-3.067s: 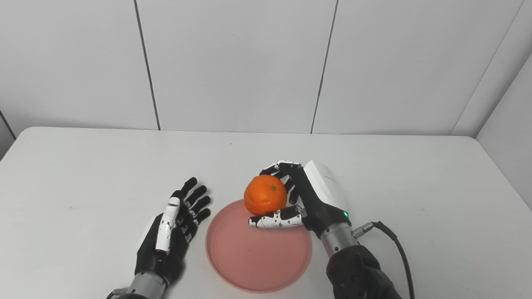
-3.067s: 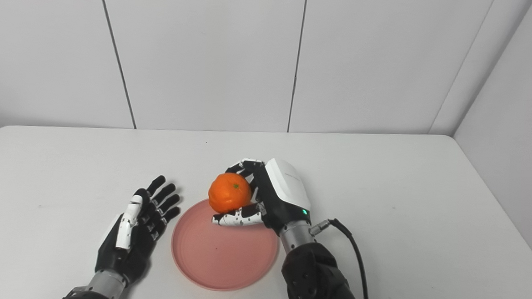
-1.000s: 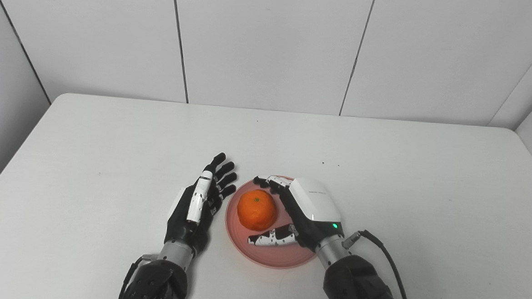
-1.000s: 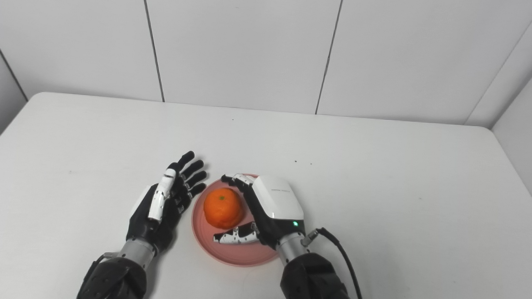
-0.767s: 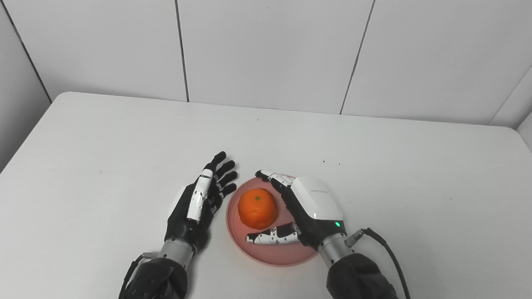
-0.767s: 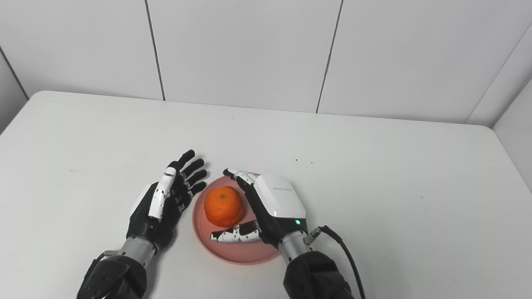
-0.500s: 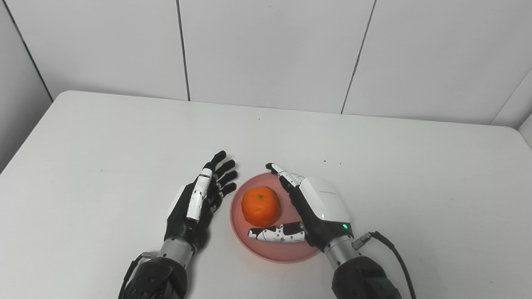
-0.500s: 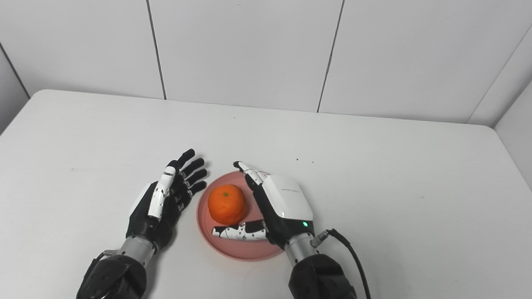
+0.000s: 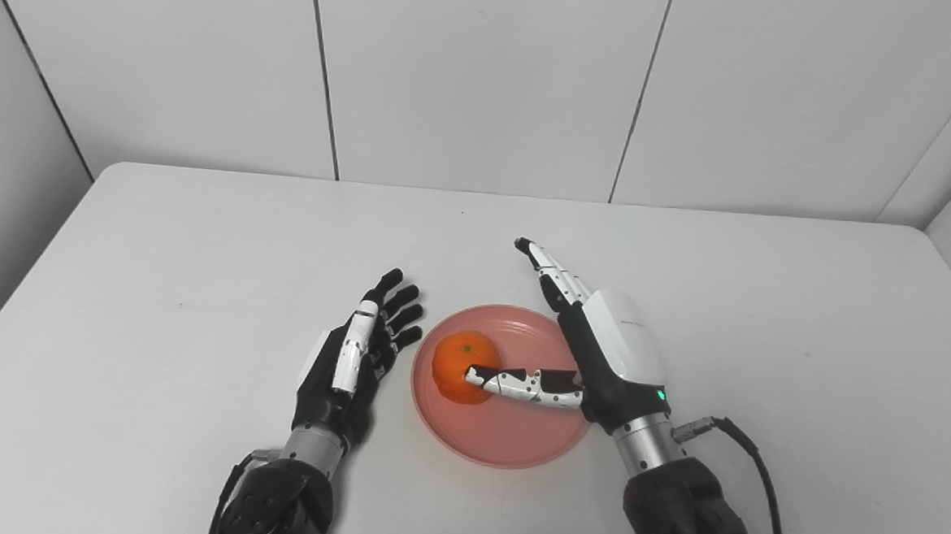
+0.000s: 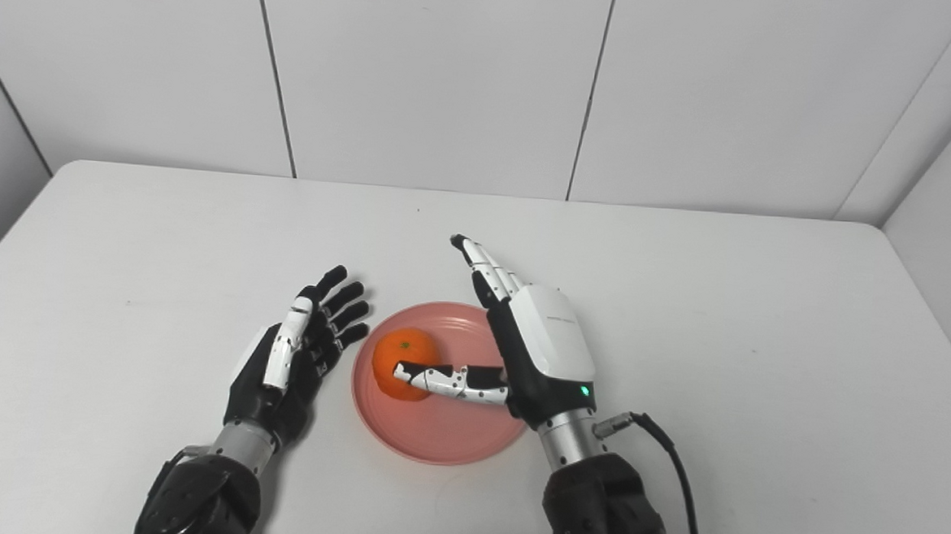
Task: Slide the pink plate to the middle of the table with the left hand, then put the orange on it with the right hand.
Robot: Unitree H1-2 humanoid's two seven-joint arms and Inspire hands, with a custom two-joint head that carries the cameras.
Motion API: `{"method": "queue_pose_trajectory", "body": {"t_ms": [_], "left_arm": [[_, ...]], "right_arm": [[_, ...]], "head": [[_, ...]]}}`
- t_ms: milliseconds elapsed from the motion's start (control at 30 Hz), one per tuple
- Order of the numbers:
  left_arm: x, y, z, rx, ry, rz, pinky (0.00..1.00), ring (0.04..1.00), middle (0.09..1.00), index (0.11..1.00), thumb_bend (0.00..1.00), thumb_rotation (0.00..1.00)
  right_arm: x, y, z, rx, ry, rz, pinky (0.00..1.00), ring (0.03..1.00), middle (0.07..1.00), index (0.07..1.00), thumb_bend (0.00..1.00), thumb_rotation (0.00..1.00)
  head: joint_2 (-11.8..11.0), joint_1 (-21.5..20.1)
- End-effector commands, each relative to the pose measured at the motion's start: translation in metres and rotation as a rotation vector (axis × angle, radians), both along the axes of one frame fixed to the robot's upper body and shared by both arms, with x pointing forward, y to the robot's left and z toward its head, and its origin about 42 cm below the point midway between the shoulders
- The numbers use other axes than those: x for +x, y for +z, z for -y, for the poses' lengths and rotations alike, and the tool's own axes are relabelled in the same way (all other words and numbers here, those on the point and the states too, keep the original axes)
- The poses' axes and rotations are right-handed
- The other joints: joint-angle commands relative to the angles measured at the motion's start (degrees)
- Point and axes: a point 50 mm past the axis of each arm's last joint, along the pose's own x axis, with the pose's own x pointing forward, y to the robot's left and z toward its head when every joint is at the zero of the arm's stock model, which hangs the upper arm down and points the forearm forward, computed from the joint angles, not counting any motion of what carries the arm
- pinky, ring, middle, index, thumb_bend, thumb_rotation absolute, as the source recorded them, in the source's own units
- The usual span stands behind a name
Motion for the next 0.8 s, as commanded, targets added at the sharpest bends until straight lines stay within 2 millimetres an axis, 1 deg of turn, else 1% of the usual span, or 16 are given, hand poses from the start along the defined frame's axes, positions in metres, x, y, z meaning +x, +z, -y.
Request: {"method": "queue_pose_trajectory", "body": {"t_ms": [0,67,167,233,300,333,367,400,467,533,600,667,700,767], "left_arm": [[0.003,0.004,0.001,-0.011,-0.009,0.022,0.89,0.903,0.913,0.911,0.39,1.0],[0.003,0.004,0.0,-0.017,-0.011,0.02,0.9,0.905,0.914,0.911,0.39,1.0],[0.003,0.004,0.0,-0.019,-0.007,0.017,0.9,0.906,0.914,0.911,0.39,1.0],[0.003,0.004,0.0,-0.021,-0.003,0.016,0.9,0.909,0.912,0.91,0.38,1.0],[0.004,0.004,0.0,-0.024,-0.001,0.016,0.9,0.908,0.912,0.908,0.38,1.0],[0.004,0.003,-0.001,-0.024,-0.003,0.017,0.9,0.907,0.913,0.909,0.39,1.0],[0.004,0.003,-0.001,-0.024,-0.004,0.019,0.91,0.907,0.914,0.912,0.39,1.0],[0.003,0.003,-0.002,-0.024,-0.005,0.02,0.91,0.907,0.915,0.913,0.39,1.0],[0.003,0.003,-0.003,-0.023,-0.005,0.021,0.91,0.908,0.917,0.915,0.39,1.0],[0.002,0.004,-0.003,-0.022,-0.007,0.024,0.91,0.91,0.919,0.916,0.39,1.0],[0.002,0.004,-0.004,-0.021,-0.009,0.026,0.91,0.911,0.92,0.918,0.39,1.0],[0.001,0.004,-0.004,-0.024,-0.008,0.03,0.91,0.912,0.92,0.919,0.39,1.0],[0.001,0.005,-0.005,-0.023,-0.007,0.035,0.91,0.916,0.925,0.924,0.39,1.0],[0.0,0.006,-0.005,-0.021,-0.005,0.045,0.92,0.918,0.928,0.926,0.39,1.0]], "right_arm": [[0.0,0.022,0.0,0.065,0.038,0.102,0.79,0.875,0.921,0.933,1.0,0.61],[-0.001,0.024,0.003,0.104,0.039,0.099,0.78,0.869,0.915,0.931,1.0,0.6],[-0.003,0.027,0.006,0.17,0.024,0.107,0.8,0.88,0.916,0.929,1.0,0.61],[-0.004,0.028,0.01,0.216,-0.008,0.131,0.81,0.888,0.92,0.936,1.0,0.71],[-0.005,0.027,0.012,0.238,-0.038,0.143,0.82,0.897,0.924,0.942,1.0,0.83],[-0.005,0.026,0.014,0.252,-0.069,0.141,0.82,0.899,0.925,0.943,0.99,0.87],[-0.006,0.026,0.016,0.262,-0.09,0.139,0.82,0.9,0.926,0.942,0.97,0.95],[-0.006,0.024,0.018,0.285,-0.115,0.126,0.82,0.9,0.926,0.942,0.97,0.96],[-0.008,0.021,0.023,0.317,-0.148,0.104,0.83,0.896,0.923,0.942,0.93,0.99],[-0.011,0.018,0.028,0.356,-0.164,0.084,0.84,0.9,0.926,0.945,0.91,1.0],[-0.013,0.014,0.031,0.415,-0.163,0.068,0.84,0.913,0.94,0.946,0.82,1.0],[-0.014,0.008,0.034,0.509,-0.165,0.051,0.85,0.928,0.95,0.948,0.8,1.0],[-0.015,0.003,0.036,0.549,-0.163,0.043,0.88,0.945,0.966,0.961,0.8,1.0],[-0.015,-0.004,0.039,0.613,-0.158,0.021,0.89,0.953,0.974,0.968,0.8,1.0]], "head": [[0.0,0.0],[-0.1,-0.2],[-0.3,-0.5],[-0.4,-0.7],[-0.7,-1.1],[-0.8,-1.3],[-0.8,-1.3],[-0.9,-1.5],[-1.0,-1.6],[-1.0,-1.7],[-1.0,-1.6],[-1.0,-1.6],[-1.1,-1.7],[-1.1,-1.7]]}}
